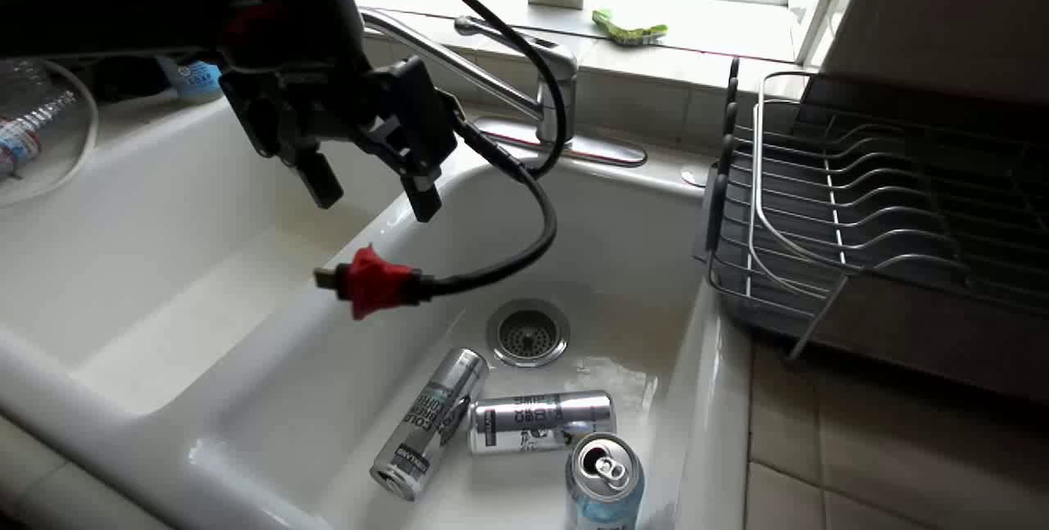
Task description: Take the bottle off the window
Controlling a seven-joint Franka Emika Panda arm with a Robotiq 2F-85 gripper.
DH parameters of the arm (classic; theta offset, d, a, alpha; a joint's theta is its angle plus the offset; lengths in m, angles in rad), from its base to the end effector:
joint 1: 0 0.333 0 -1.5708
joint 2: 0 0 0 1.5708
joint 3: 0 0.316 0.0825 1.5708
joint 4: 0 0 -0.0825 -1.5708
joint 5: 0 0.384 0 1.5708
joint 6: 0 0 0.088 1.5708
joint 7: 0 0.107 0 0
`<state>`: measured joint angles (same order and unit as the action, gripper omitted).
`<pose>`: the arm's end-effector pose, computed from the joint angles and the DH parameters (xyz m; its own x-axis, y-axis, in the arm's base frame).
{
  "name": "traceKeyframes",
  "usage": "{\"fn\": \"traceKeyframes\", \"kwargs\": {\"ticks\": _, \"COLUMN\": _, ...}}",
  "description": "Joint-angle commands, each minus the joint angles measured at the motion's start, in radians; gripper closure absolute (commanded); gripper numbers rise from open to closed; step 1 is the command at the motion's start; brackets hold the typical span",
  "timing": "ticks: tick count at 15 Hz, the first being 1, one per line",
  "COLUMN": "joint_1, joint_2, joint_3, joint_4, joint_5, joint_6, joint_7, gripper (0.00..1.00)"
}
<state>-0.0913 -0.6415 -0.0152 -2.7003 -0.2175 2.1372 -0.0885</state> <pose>0.3485 -0.0464 0.4294 0.9937 0.0991 0.0518 0.0878 -0.9784 0.1870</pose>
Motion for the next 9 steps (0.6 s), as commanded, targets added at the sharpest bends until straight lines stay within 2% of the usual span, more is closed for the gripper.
{"fn": "traceKeyframes", "kwargs": {"ticks": 1, "joint_1": 0.009, "joint_2": 0.0, "joint_3": -0.008, "joint_4": 0.002, "joint_5": -0.005, "joint_6": -0.004, "joint_7": 0.005, "gripper": 0.0}}
{"fn": "traceKeyframes", "kwargs": {"ticks": 7, "joint_1": 0.009, "joint_2": 0.001, "joint_3": -0.008, "joint_4": 0.002, "joint_5": -0.005, "joint_6": -0.004, "joint_7": 0.005, "gripper": 0.0}}
{"fn": "traceKeyframes", "kwargs": {"ticks": 9, "joint_1": 0.028, "joint_2": 0.018, "joint_3": 0.007, "joint_4": 0.035, "joint_5": -0.022, "joint_6": 0.03, "joint_7": -0.021, "gripper": 0.0}}
